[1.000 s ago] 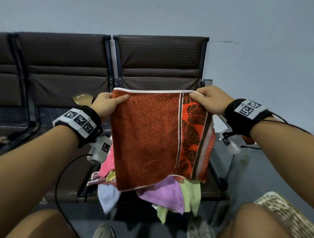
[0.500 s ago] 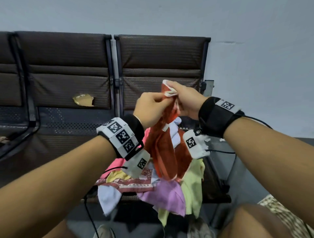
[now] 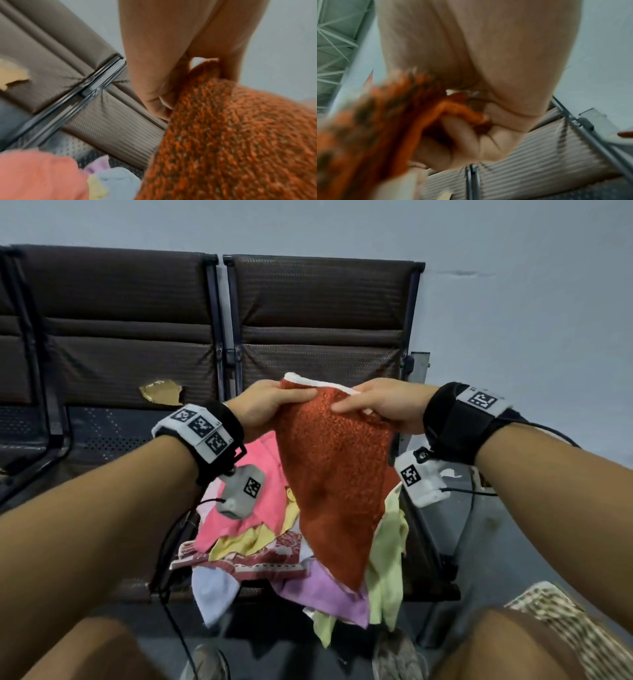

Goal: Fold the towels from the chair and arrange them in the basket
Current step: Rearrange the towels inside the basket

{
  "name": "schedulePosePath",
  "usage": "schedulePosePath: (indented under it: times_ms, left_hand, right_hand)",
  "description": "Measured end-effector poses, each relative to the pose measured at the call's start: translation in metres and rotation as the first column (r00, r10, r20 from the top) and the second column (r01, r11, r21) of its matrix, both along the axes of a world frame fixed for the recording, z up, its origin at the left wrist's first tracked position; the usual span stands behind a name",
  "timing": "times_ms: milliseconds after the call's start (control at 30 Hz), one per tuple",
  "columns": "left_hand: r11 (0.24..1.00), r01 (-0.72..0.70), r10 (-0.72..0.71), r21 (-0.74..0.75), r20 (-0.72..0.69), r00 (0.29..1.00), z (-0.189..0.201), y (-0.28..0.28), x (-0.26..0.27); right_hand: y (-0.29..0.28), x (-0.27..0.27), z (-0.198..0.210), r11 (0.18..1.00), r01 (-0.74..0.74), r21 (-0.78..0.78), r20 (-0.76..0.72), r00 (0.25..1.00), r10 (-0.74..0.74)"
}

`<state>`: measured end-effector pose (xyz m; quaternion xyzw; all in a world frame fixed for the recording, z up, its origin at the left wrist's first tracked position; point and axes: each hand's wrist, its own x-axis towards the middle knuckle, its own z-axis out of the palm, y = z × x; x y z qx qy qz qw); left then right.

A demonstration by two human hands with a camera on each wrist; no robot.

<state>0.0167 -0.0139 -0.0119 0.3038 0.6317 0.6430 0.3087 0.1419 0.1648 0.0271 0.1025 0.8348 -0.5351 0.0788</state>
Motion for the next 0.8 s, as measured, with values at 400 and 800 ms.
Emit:
schedulePosePath:
  times_ms: [400,800]
  left_hand:
    - [0.857,-0.477,0.513,0.193,-0.400,0.760,0.048,0.053,-0.049]
    - [0.818,-0.162,-0.069,-0.552,-0.373,0.925,-0.099,-0.004,-0.005]
  right_hand:
    - [0.045,-0.052,0.002,0.800,0.570,0.185,-0.724,0.630,-0.281]
    - [0.032,0.000,-0.138,0.861,-0.031,0.507,0.064,0.998,-0.002]
